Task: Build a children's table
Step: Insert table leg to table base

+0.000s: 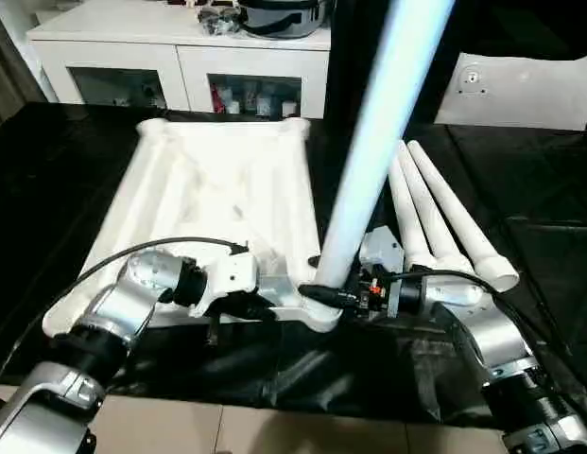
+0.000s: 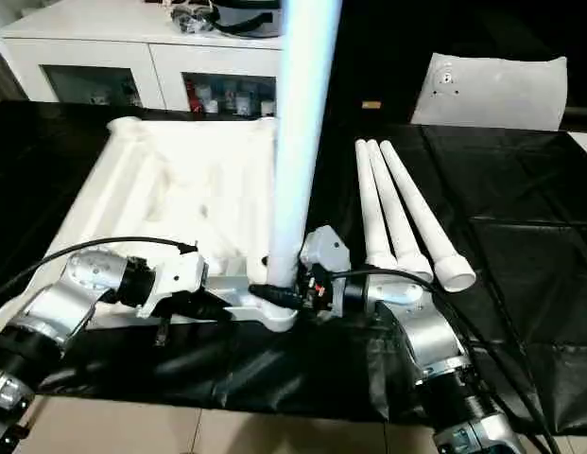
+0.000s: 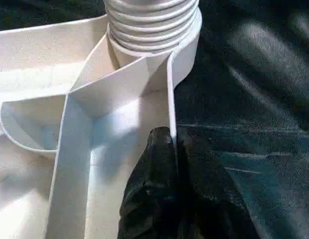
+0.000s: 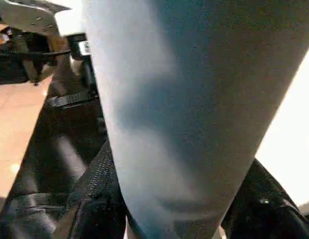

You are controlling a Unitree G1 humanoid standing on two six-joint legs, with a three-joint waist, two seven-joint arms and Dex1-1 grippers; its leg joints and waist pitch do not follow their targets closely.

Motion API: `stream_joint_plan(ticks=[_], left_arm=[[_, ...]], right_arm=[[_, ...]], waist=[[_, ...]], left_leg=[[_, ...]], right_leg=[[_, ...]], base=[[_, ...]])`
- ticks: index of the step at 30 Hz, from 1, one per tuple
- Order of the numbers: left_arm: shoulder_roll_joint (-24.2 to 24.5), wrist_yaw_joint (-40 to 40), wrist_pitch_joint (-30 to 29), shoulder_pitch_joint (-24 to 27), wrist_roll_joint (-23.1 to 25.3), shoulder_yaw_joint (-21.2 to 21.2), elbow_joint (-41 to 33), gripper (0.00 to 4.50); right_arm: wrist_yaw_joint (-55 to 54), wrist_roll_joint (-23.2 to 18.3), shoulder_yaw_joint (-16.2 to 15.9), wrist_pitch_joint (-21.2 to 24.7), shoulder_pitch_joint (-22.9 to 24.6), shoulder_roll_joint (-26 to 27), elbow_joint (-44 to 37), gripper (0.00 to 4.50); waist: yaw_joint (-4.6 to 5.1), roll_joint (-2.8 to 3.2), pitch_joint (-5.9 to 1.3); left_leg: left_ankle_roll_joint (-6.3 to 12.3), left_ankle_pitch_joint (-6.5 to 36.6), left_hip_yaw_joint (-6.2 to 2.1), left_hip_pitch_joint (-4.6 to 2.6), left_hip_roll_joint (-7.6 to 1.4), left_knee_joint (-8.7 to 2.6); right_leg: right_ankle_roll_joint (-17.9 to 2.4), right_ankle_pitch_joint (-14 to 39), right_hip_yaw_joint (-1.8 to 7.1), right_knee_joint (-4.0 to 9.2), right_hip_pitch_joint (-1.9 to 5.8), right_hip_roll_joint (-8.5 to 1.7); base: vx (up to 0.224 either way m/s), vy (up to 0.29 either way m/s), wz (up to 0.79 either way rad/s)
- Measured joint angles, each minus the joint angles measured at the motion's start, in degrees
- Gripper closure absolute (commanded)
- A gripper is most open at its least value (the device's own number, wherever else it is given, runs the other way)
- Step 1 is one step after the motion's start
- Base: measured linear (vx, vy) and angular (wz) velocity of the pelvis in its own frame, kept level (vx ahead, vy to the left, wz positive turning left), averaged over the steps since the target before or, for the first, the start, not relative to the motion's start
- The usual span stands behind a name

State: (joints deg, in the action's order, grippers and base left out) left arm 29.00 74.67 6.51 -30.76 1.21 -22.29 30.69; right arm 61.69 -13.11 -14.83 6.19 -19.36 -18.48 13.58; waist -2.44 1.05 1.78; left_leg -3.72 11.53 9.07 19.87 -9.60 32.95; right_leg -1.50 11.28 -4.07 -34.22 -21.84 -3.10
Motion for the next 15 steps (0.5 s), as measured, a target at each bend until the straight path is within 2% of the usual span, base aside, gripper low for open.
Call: stream_joint_plan(ticks=[7,15], left_arm=[[0.48,1.51,2.16,-0.93,0.33,-0.28,1.74,4.50],[1.30,1.58,2.48,-0.94,0.71,-0.17,2.14,4.50]], right_arm=[[1.42,-0.25,-0.01,1.43,-0.38,0.67,-0.03,2.60],[0.94,0.41,0.00,1.62,-0.62,2.41,0.80,2.60]], waist=[[0.04,-0.15,-0.08],[0.27,-0.23,0.02]], left_leg=[[0.07,0.07,0.18,-0.18,-0.01,-0.39],[0.05,0.06,0.52,-0.85,-0.05,-0.82]], right_leg=[[-0.11,0.19,-0.01,0.17,0.00,0.00],[0.21,0.52,0.12,0.17,0.26,0.00]], base=[[0.000,0.000,0.00],[0.000,0.000,0.00]])
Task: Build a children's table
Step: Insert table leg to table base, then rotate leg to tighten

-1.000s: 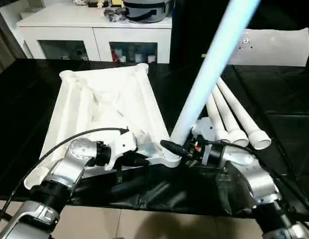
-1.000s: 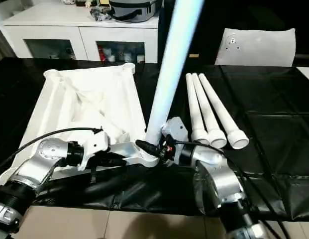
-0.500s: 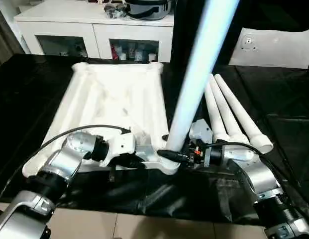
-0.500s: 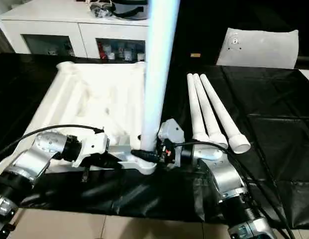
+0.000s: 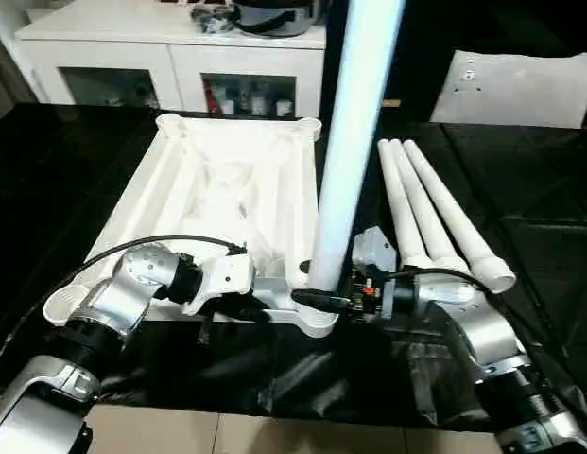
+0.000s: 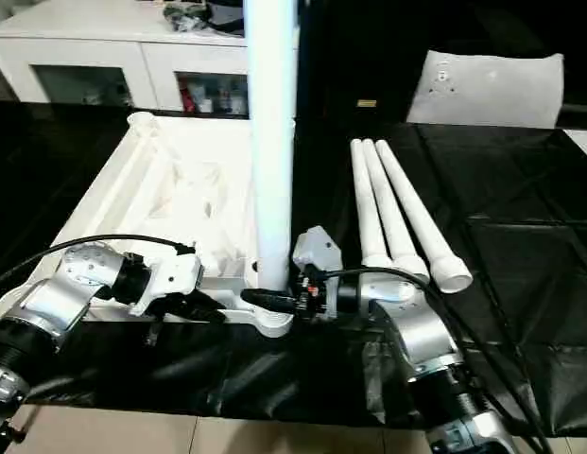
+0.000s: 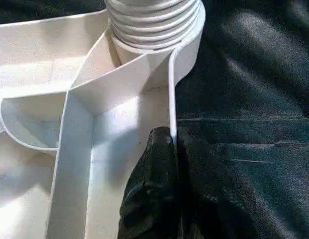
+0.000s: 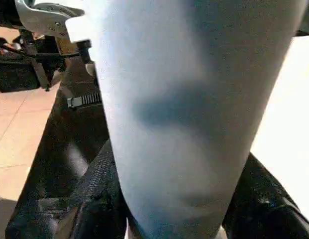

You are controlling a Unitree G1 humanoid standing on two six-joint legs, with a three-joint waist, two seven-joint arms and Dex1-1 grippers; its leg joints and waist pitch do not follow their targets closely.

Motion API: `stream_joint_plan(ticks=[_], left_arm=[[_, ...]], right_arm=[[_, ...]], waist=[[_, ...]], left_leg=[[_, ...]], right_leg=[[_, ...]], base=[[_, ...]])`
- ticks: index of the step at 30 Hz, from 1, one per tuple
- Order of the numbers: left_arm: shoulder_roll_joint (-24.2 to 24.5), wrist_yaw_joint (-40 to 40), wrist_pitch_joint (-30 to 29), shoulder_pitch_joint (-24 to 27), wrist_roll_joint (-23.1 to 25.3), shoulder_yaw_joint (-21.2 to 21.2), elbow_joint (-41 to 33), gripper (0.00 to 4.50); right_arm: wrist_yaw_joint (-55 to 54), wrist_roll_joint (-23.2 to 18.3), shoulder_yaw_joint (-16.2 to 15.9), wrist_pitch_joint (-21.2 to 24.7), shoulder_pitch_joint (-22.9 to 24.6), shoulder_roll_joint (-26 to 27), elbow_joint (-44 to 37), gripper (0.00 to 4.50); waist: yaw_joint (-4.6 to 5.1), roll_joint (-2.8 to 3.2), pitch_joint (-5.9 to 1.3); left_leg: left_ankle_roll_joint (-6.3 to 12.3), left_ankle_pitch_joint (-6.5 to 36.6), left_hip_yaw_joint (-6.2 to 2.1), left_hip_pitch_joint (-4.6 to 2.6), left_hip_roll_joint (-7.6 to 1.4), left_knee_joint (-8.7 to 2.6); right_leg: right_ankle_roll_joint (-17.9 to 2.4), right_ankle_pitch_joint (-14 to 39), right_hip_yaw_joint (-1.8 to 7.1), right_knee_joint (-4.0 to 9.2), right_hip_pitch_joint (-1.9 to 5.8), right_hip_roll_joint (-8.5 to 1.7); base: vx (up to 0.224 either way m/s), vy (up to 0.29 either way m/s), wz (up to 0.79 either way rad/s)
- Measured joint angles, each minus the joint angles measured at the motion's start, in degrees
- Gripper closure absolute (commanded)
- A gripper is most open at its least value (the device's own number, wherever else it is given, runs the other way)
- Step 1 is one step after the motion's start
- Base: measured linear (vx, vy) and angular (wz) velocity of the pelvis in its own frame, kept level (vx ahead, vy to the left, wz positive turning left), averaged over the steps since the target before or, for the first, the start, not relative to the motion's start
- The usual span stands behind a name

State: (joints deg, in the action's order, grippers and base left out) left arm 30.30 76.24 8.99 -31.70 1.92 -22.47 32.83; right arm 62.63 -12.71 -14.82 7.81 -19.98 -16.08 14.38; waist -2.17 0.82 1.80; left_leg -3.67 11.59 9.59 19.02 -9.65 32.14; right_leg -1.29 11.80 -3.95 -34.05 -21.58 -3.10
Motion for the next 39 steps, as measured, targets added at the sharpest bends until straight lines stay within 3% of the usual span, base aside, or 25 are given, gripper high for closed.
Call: stream_joint_plan(ticks=[13,16,19,23,26,31,33,39], left_arm=[[0.25,-0.03,0.78,0.02,0.00,0.22,0.68,4.50],[0.74,-0.48,-1.26,0.92,-0.12,1.62,-0.36,4.50],[1.89,-3.63,-5.31,4.43,-0.59,3.91,-5.12,4.50],[2.83,-10.52,-14.37,13.37,-1.04,8.41,-18.56,4.50],[1.26,-14.64,-19.94,17.07,-1.04,10.07,-24.93,4.50],[-4.33,-24.65,-33.78,22.93,0.11,11.96,-37.37,4.50],[-6.09,-27.50,-37.56,22.83,0.89,11.41,-39.22,4.50],[-8.36,-30.55,-40.95,20.55,3.60,10.04,-39.73,4.50]], right_arm=[[-0.72,0.91,0.00,-0.60,0.19,0.77,-0.12,2.60],[-3.59,1.18,0.03,-1.44,0.44,2.71,0.46,2.60],[-8.16,1.41,0.56,-3.75,0.63,5.87,2.58,2.60],[-13.47,1.66,1.72,-4.86,-0.02,9.40,4.74,2.60],[-16.35,2.11,2.58,-5.16,-0.83,10.58,6.19,2.60],[-23.52,3.51,4.02,-7.27,-5.09,13.90,12.96,2.60],[-25.73,3.75,4.73,-7.42,-6.46,14.99,14.85,2.60],[-30.19,4.37,6.15,-8.87,-7.85,16.16,17.31,2.60]], waist=[[0.22,0.04,0.08],[0.50,0.18,0.20],[1.21,0.32,0.43],[3.16,0.03,0.81],[3.58,0.01,0.95],[4.41,-1.51,1.46],[4.38,-1.56,1.51],[3.65,-2.39,1.85]], left_leg=[[0.00,0.00,0.02,-0.07,0.01,-0.28],[0.00,0.00,0.02,-0.07,0.01,-0.36],[0.00,0.00,0.02,-0.05,0.01,-0.37],[0.00,0.00,-0.04,-0.01,0.02,-0.33],[0.00,0.00,-0.04,0.03,0.04,-0.37],[0.01,0.00,-0.03,0.04,0.07,-0.29],[0.01,0.01,-0.03,0.01,0.13,-0.25],[0.02,0.01,-0.02,0.07,0.17,-0.26]], right_leg=[[0.00,0.03,0.02,0.06,-0.07,0.00],[0.00,0.03,0.01,0.06,-0.20,0.00],[0.00,0.03,0.00,0.06,-0.39,0.00],[-0.04,0.09,-0.04,0.23,-0.65,0.00],[-0.04,0.09,-0.07,0.75,-0.68,0.00],[-0.04,0.09,-0.04,1.06,-0.84,0.00],[-0.04,0.09,0.01,1.23,-1.03,-0.01],[-0.04,0.09,0.04,1.38,-1.11,-0.01]], base=[[0.000,0.000,0.00],[0.000,0.000,0.00],[0.000,0.000,0.00],[0.000,0.000,0.00],[0.000,0.000,0.00],[-0.003,0.010,-0.04],[0.000,0.000,0.00],[0.000,0.000,0.00]])
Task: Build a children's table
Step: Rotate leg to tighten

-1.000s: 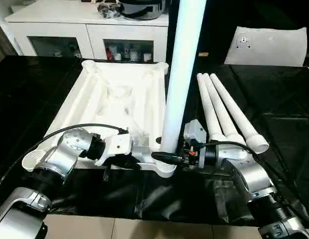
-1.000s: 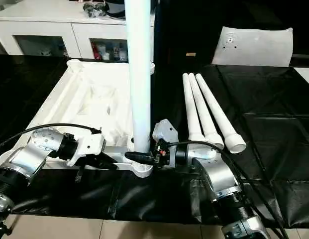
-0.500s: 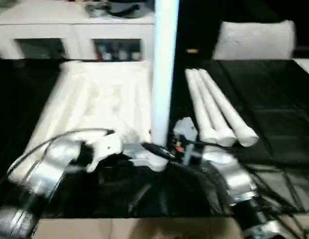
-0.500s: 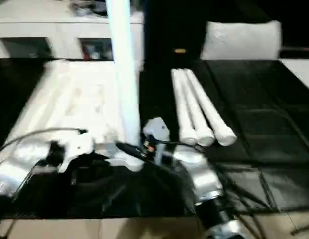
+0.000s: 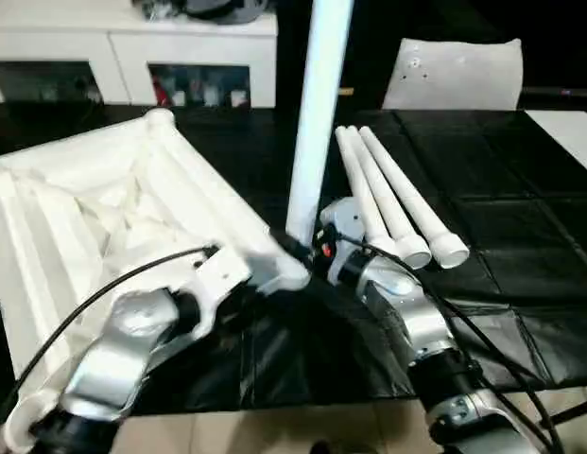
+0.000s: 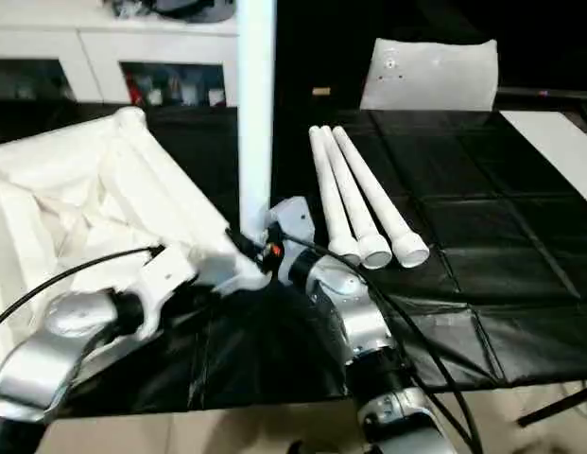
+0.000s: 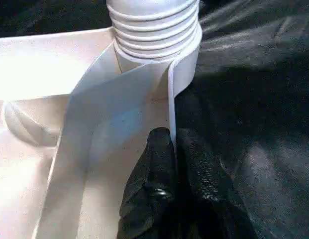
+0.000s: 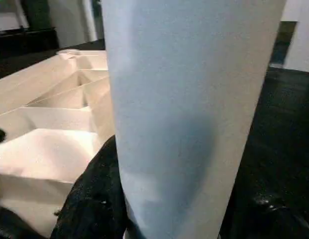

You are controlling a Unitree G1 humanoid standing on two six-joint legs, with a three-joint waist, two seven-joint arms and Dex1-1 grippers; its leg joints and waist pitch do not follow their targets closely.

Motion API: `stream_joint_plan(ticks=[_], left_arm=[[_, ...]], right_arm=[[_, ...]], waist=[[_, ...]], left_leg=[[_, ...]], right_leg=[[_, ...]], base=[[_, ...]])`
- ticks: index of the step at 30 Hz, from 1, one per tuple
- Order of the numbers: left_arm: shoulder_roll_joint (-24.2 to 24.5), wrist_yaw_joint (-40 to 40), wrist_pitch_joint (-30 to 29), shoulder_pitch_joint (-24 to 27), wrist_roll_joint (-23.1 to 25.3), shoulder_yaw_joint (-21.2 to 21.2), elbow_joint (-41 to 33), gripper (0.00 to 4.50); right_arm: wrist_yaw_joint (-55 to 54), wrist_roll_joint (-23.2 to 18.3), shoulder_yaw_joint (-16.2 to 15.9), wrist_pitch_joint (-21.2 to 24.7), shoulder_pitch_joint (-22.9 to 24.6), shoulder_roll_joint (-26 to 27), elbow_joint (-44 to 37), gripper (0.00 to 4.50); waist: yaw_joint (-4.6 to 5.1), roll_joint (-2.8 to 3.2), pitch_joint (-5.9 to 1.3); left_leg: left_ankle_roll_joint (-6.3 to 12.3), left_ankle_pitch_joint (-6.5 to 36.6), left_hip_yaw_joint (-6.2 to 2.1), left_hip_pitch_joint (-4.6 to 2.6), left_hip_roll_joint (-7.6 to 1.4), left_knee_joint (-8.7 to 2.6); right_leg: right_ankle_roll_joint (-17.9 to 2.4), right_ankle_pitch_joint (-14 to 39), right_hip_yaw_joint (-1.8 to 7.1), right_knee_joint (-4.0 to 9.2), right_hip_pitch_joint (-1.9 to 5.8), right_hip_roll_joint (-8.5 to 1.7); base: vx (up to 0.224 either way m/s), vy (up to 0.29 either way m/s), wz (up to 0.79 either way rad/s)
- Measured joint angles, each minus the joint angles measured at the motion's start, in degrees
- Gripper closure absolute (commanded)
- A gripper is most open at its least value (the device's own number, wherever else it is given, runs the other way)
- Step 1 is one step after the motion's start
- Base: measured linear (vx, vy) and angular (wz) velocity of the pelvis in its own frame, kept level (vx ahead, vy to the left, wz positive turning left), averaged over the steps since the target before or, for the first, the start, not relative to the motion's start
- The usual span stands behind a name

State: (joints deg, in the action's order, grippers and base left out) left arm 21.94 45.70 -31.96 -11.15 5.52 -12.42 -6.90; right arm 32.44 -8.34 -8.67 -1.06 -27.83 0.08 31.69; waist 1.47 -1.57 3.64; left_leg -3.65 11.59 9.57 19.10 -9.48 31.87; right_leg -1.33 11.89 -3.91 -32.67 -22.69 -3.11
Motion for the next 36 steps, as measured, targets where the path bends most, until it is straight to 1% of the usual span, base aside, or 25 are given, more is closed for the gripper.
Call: stream_joint_plan(ticks=[3,6,13,17,22,23,24,25,26,27,28,29,31,32,34,35,36], left_arm=[[-0.46,-1.13,-1.53,-1.16,0.44,-0.95,0.21,4.50],[-0.86,-1.48,-1.43,-2.50,0.44,-1.45,1.78,4.50],[-1.42,-1.66,0.83,-3.16,0.85,-1.72,3.65,4.50],[-1.31,-1.48,1.49,-3.65,0.38,-1.83,4.64,4.50],[-0.53,-0.30,2.30,-4.49,-0.42,-1.92,6.01,4.50],[-0.29,-0.16,2.46,-4.54,-0.58,-1.90,6.15,4.50],[-0.18,-0.12,2.53,-4.55,-0.68,-1.90,6.22,4.50],[-0.09,-0.01,2.74,-4.62,-0.78,-1.90,6.42,4.50],[-0.09,0.39,3.05,-4.80,-0.91,-2.00,6.65,4.50],[0.00,0.57,3.34,-4.83,-1.06,-2.05,6.78,4.50],[0.04,0.82,3.62,-5.02,-1.21,-2.14,6.89,4.50],[0.08,1.16,3.78,-5.13,-1.50,-2.16,7.16,4.50],[0.26,1.76,4.28,-5.14,-1.85,-2.16,7.21,4.50],[0.26,2.02,4.74,-5.19,-2.06,-2.16,7.29,4.50],[0.23,2.29,5.93,-5.38,-2.48,-2.58,7.61,4.50],[0.23,2.47,6.42,-5.43,-2.63,-2.68,7.74,4.50],[0.41,2.85,7.12,-5.56,-2.70,-2.81,8.10,4.50]], right_arm=[[-1.77,-0.01,0.98,-1.75,-0.01,0.97,1.38,2.60],[-3.17,0.00,1.58,-2.56,-0.24,1.45,2.39,2.60],[-5.73,-0.02,2.88,-5.89,0.18,2.86,3.99,2.60],[-5.78,0.09,3.23,-6.85,0.04,3.06,4.90,2.60],[-5.79,0.27,3.28,-6.93,-0.31,3.05,5.42,2.60],[-5.67,0.28,3.27,-6.92,-0.53,3.05,5.72,2.25],[-5.56,0.27,3.28,-6.92,-0.64,3.05,5.89,2.04],[-5.20,0.11,3.32,-6.90,-0.81,3.05,6.29,2.04],[-5.13,0.03,3.42,-5.78,-1.07,3.09,7.76,1.81],[-5.04,-0.04,3.85,-5.89,-0.68,3.03,8.07,1.81],[-4.93,-0.04,3.91,-5.85,-0.79,2.94,8.36,1.72],[-4.60,-0.08,3.99,-5.64,-0.91,2.75,8.76,1.52],[-4.26,-0.11,4.05,-5.49,-0.86,2.55,8.97,1.43],[-4.12,-0.06,4.00,-5.41,-0.73,2.37,9.06,1.35],[-3.75,0.15,3.65,-5.45,0.02,1.53,8.94,1.15],[-3.56,0.50,3.56,-5.45,0.76,1.25,8.89,1.06],[-3.09,0.63,3.29,-5.43,1.46,0.78,8.47,0.89]], waist=[[-0.28,-0.02,0.01],[-0.41,0.01,0.02],[-0.58,0.13,0.07],[-0.83,0.14,0.07],[-1.12,0.16,0.06],[-1.10,0.19,0.04],[-1.08,0.19,0.03],[-1.07,0.20,0.03],[-1.12,0.22,0.03],[-1.33,0.31,0.10],[-1.56,0.41,0.15],[-1.73,0.50,0.14],[-1.92,0.52,0.13],[-2.10,0.53,0.13],[-2.82,0.64,0.09],[-3.30,0.86,0.08],[-3.51,1.03,0.01]], left_leg=[[0.00,0.00,0.02,0.03,0.02,0.01],[0.00,0.00,0.02,0.01,0.04,0.01],[0.00,0.00,0.02,0.05,0.04,0.01],[0.00,0.00,0.02,0.04,0.04,0.01],[0.00,0.00,0.02,-0.01,0.03,0.01],[0.00,0.00,0.02,-0.02,0.03,0.01],[0.00,0.00,0.02,-0.03,0.03,0.01],[0.00,0.00,0.02,-0.04,0.03,0.01],[0.00,0.00,0.02,-0.02,0.03,0.01],[0.00,0.00,0.03,0.02,0.03,0.04],[0.00,0.00,0.08,0.06,0.03,0.04],[0.00,-0.01,0.11,0.05,0.03,0.04],[0.00,-0.01,0.13,0.02,0.03,0.05],[-0.01,-0.01,0.14,0.02,0.03,0.12],[-0.01,-0.01,0.18,0.02,0.00,0.19],[-0.02,-0.01,0.23,0.02,-0.05,0.15],[-0.03,-0.02,0.24,0.06,-0.07,0.10]], right_leg=[[0.00,0.00,0.04,0.03,0.02,0.00],[0.00,0.00,0.06,0.03,-0.01,0.00],[-0.01,-0.01,0.05,0.03,0.03,-0.01],[-0.01,-0.01,0.06,0.03,0.09,-0.01],[-0.03,-0.02,0.05,0.01,0.11,-0.01],[-0.03,-0.02,0.04,0.00,0.12,-0.01],[-0.04,-0.03,0.04,0.00,0.12,-0.01],[-0.09,-0.06,0.04,-0.01,0.12,-0.01],[-0.21,-0.13,0.04,0.00,0.10,-0.01],[-0.28,-0.17,0.05,-0.01,0.09,-0.01],[-0.41,-0.24,0.08,-0.01,0.07,-0.01],[-0.58,-0.36,0.09,-0.03,0.10,-0.01],[-0.86,-0.54,0.08,-0.19,0.12,-0.03],[-0.97,-0.62,0.08,-0.32,0.12,-0.05],[-0.96,-1.13,0.08,-0.38,0.17,-0.07],[-0.97,-1.23,0.07,-0.44,0.15,-0.07],[-1.03,-1.34,0.04,-0.47,0.14,-0.07]], base=[[0.000,0.000,0.00],[0.000,0.000,0.00],[0.000,0.000,0.00],[0.000,0.000,0.00],[0.000,0.000,0.00],[0.000,0.000,0.00],[0.000,0.000,0.00],[0.000,0.000,0.00],[0.000,0.000,0.00],[0.000,0.000,0.00],[0.000,0.000,0.00],[0.000,0.000,0.00],[0.000,0.000,0.00],[0.000,0.000,0.00],[0.031,-0.014,0.06],[0.000,0.000,0.00],[0.000,0.000,0.00]])
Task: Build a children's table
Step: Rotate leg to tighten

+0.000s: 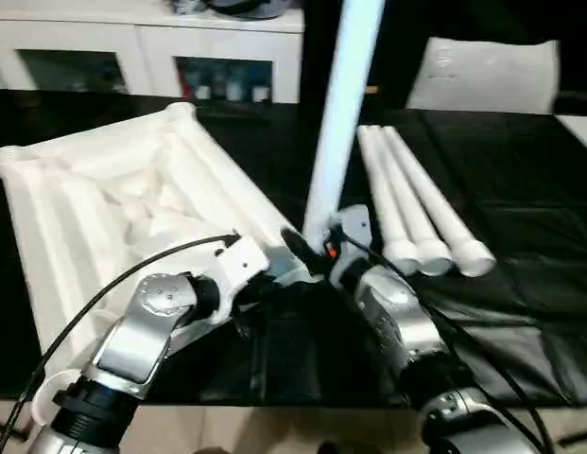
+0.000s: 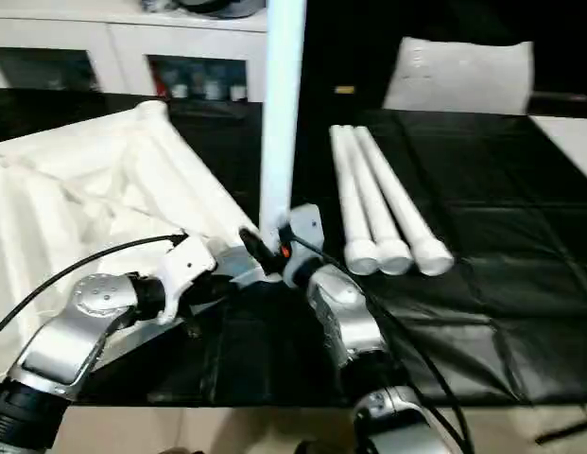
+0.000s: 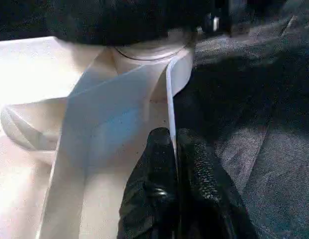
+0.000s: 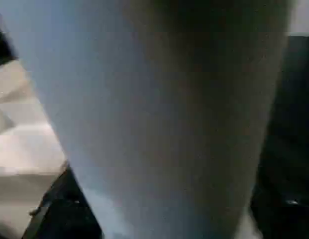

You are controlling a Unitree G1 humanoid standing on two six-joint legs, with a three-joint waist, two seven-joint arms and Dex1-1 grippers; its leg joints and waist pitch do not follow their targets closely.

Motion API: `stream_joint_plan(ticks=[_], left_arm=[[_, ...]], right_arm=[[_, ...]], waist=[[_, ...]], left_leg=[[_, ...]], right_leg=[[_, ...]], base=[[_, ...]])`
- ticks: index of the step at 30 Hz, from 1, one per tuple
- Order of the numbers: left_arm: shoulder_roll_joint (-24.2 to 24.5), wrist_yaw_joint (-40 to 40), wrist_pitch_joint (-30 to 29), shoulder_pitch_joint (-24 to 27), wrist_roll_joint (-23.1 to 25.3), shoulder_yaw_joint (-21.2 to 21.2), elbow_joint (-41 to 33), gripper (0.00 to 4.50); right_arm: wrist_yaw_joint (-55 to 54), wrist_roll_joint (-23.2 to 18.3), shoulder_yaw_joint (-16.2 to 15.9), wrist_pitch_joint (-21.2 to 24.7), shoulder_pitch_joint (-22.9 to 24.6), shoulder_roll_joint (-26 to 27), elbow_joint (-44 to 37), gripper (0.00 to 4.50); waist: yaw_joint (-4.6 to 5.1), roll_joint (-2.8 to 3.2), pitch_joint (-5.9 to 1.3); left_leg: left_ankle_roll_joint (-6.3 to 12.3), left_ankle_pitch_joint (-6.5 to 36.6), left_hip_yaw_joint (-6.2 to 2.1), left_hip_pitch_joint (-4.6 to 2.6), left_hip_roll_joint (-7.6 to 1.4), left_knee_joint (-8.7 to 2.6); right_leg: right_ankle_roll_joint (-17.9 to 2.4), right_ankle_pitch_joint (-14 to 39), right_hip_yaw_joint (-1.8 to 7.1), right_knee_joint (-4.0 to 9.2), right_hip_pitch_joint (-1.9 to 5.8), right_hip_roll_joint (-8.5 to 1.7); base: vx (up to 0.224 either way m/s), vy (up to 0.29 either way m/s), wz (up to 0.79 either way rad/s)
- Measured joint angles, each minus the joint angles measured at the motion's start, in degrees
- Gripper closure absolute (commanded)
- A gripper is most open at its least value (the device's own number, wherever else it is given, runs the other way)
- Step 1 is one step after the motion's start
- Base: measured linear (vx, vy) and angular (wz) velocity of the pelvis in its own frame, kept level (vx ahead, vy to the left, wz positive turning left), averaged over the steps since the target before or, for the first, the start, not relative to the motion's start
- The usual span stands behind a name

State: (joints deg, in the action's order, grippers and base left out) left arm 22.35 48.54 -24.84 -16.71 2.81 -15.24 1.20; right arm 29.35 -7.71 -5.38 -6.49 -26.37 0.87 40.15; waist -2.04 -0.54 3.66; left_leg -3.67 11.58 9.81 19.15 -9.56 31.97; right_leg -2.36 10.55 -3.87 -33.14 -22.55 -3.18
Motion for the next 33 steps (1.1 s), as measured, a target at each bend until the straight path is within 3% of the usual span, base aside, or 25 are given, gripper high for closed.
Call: stream_joint_plan(ticks=[4,9,11,15,25,29,33], left_arm=[[0.53,0.72,3.31,-0.53,-0.18,-0.85,1.56,4.50],[1.09,1.45,6.75,-1.65,-0.15,-1.69,3.78,4.50],[1.61,2.32,8.35,-2.16,-0.30,-1.75,5.05,4.50],[2.63,4.21,10.62,-4.01,-0.40,-1.73,8.40,4.50],[6.71,14.72,18.23,-4.69,-3.55,-2.52,12.34,4.50],[8.72,19.96,20.39,-5.82,-4.38,-3.51,13.86,4.50],[9.04,23.58,21.91,-6.26,-4.90,-4.48,14.50,4.50]], right_arm=[[2.50,-0.71,-0.05,1.71,3.56,-1.75,-4.55,0.62],[5.65,-2.47,-0.26,4.36,9.39,-4.59,-12.30,0.29],[7.58,-3.18,-0.89,6.17,13.57,-7.19,-17.36,0.12],[11.09,-3.71,-1.86,9.51,17.35,-11.11,-23.75,0.05],[18.19,-4.93,-2.86,17.02,17.84,-21.04,-37.15,0.05],[23.25,-6.02,-3.83,20.24,16.30,-24.86,-39.14,0.05],[27.23,-6.16,-5.05,20.37,14.63,-26.33,-38.80,0.05]], waist=[[-0.83,0.53,-0.22],[-1.35,0.97,-0.35],[-1.31,1.06,-0.34],[-1.11,1.13,-0.32],[-1.59,1.14,-0.39],[-1.64,1.13,-0.39],[-2.00,1.07,-0.42]], left_leg=[[0.00,0.00,0.02,0.11,-0.16,-0.16],[0.02,0.01,0.05,0.81,-0.19,-0.01],[0.03,0.01,0.06,0.83,-0.21,0.06],[-0.01,-0.01,0.05,0.83,-0.31,0.21],[0.03,0.00,0.05,0.84,-0.32,0.53],[0.16,-0.06,0.04,0.85,-0.33,0.65],[0.15,-0.04,0.04,0.85,-0.32,0.81]], right_leg=[[0.20,0.06,-0.14,-0.07,0.01,0.03],[0.21,0.07,-0.18,-0.07,-0.25,0.04],[0.22,0.05,-0.18,-0.07,-0.24,0.04],[0.29,-0.15,-0.23,-0.08,-0.25,0.08],[0.36,-0.25,-0.21,-0.08,-0.25,0.08],[0.36,-0.26,-0.21,-0.18,-0.25,0.07],[0.36,-0.25,-0.22,-0.37,-0.24,0.01]], base=[[0.000,0.000,0.00],[0.000,0.000,0.00],[0.000,0.000,0.00],[0.000,0.000,0.00],[0.000,0.000,0.00],[0.000,0.000,0.00],[0.000,0.000,0.00]])
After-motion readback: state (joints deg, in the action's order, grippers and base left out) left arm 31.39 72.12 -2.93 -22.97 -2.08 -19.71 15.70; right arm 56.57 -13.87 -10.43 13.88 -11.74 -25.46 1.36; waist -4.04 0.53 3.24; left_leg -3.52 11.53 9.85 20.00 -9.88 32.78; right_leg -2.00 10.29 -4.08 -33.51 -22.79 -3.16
